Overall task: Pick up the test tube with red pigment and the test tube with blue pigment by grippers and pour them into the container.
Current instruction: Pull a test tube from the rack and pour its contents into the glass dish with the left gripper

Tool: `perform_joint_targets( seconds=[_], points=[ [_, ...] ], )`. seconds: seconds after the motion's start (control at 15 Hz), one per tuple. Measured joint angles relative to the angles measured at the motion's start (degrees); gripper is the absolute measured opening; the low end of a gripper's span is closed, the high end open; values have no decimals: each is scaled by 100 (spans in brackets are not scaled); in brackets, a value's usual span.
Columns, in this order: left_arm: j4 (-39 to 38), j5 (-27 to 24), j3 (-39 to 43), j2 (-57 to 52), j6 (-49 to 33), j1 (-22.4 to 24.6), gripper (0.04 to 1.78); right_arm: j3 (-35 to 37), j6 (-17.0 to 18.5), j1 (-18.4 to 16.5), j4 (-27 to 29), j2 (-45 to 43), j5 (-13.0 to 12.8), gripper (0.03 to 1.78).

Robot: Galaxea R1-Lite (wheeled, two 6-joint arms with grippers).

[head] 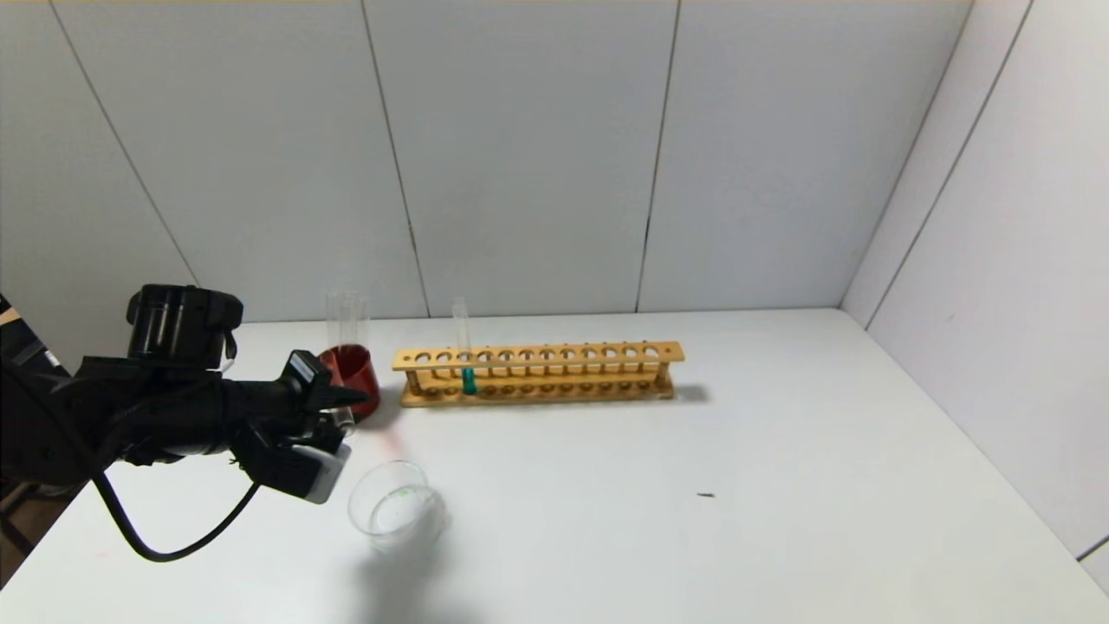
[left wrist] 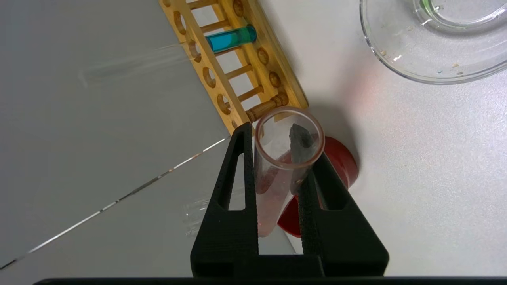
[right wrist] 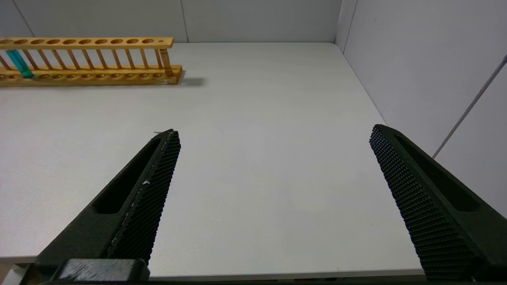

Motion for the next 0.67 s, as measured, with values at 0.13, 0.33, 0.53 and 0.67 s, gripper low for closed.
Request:
perform_joint_targets(
  seconds=[0.13,0.33,0.53,0.67],
  points=[
    [9,1,-18,17,143,-5,33,0,5,0,0,0,-2,175],
    [17,26,-35,41,218,-74,33,0,0,0,0,0,-2,175],
    [55,139,-46,94,683,-196,33,0,2,0,0,0,0,175],
    [24,362,-46,154,777,-278,33,0,2,0,0,0,0,175]
  ],
)
